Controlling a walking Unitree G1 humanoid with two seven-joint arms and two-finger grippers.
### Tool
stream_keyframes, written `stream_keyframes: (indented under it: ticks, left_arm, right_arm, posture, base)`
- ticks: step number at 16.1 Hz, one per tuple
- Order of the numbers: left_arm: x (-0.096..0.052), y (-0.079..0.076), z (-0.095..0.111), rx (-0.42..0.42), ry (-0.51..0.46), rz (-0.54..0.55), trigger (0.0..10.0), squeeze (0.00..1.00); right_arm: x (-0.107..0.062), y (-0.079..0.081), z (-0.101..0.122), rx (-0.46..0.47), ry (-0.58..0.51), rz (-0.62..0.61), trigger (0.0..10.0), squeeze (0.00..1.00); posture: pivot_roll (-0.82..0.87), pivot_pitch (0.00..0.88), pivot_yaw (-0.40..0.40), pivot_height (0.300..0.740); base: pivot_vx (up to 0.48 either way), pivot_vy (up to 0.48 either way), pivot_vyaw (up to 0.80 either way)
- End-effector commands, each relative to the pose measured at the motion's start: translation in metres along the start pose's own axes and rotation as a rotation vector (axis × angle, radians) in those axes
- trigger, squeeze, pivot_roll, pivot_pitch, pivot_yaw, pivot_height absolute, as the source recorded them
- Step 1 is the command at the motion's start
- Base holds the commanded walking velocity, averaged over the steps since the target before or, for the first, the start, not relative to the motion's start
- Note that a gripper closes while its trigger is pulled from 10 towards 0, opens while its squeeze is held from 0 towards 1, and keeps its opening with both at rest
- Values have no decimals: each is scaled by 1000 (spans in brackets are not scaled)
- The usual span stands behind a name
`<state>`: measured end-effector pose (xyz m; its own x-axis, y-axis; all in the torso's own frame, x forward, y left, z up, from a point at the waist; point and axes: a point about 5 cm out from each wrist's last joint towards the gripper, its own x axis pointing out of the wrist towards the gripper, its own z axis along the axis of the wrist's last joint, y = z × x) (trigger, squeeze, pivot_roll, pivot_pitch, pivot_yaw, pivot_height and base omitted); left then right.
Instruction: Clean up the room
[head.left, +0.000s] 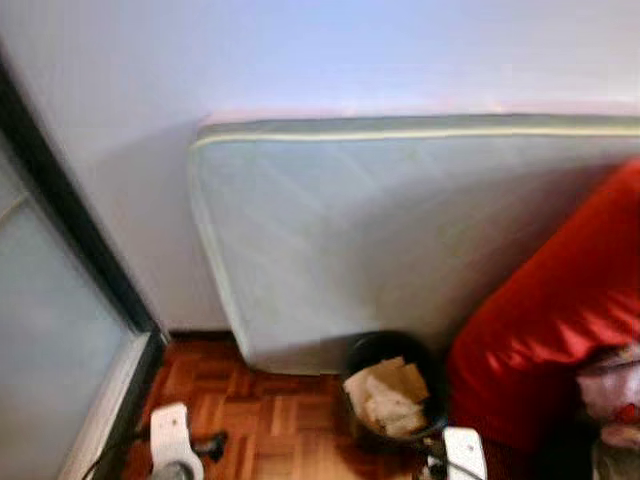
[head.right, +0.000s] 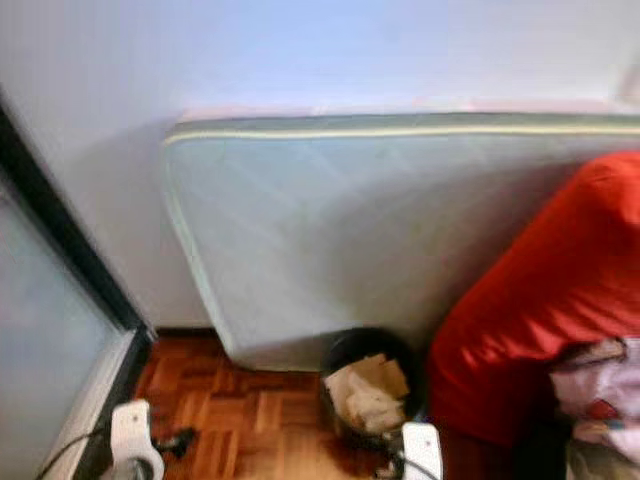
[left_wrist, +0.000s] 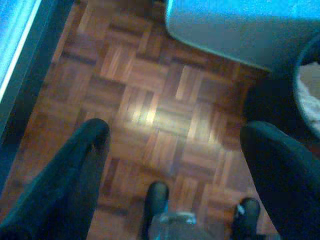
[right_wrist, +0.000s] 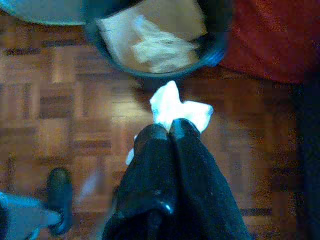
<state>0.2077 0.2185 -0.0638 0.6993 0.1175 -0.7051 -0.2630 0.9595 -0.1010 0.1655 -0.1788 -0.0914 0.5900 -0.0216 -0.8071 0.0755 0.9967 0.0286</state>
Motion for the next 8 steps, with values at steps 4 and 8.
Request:
stream_keyframes:
  ticks: [4, 8]
  left_arm:
    - [-1, 0, -5, 15, 20, -2, 10000, 0]
    - [-1, -1, -5, 12, 19, -2, 10000, 0]
  right_arm:
    - [-2, -11, -1, 21, -12, -22, 10000, 0]
    - [-4, -21, -2, 18, -15, -27, 10000, 0]
  posture:
    - [29, 0, -24, 740]
    - [29, 0, -27, 740]
  base:
    - [265, 0, 0]
    - [267, 0, 0]
